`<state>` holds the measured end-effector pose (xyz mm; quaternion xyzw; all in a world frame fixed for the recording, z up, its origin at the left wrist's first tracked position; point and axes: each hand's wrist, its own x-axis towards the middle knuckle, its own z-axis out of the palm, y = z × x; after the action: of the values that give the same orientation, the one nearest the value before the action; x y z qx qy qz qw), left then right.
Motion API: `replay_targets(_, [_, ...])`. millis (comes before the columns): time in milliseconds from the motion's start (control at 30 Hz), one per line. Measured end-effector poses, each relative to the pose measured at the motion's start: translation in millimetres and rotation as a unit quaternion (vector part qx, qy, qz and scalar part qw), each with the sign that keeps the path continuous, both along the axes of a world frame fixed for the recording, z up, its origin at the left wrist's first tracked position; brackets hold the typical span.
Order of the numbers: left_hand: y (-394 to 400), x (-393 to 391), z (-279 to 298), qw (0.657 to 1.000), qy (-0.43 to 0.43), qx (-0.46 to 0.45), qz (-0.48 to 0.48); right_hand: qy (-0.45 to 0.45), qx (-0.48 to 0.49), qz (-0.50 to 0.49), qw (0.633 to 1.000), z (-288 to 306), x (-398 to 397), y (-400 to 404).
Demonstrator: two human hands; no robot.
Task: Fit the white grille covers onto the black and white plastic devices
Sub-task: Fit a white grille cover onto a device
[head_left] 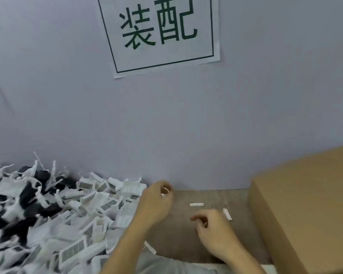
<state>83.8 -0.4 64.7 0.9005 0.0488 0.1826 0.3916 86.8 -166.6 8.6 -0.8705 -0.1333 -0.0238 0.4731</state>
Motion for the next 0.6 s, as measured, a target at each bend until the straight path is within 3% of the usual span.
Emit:
replay_targets(100, [38.3,19.3,20.1,0.976,0.045,0.213,0.015,0.002,0.050,-0.021,0.999,-4.7,5.4,-0.8])
replay_targets(233, [114.2,34.7,44.3,0.887,0.190,0.403,0.121,0.029,0.062,-0.003,0.998,-11.7,7.3,1.4])
replay_targets(367, [208.5,28.0,63.9,0.804,0.337,0.433,0.228,0.039,0.079,-0.008,0.996,-13.8,7.8,1.9])
replay_targets(533, [275.1,-0.7,43.7,0.756,0.457,0.429,0.190,0.043,0.056,-0.006,0.998,-13.2,8.8,6.5])
replay_targets(600, [285.4,-7.6,29.1,0.757,0.433,0.442,0.210,0.049,0.050,-0.003,0.998,-13.6,9.0,7.3])
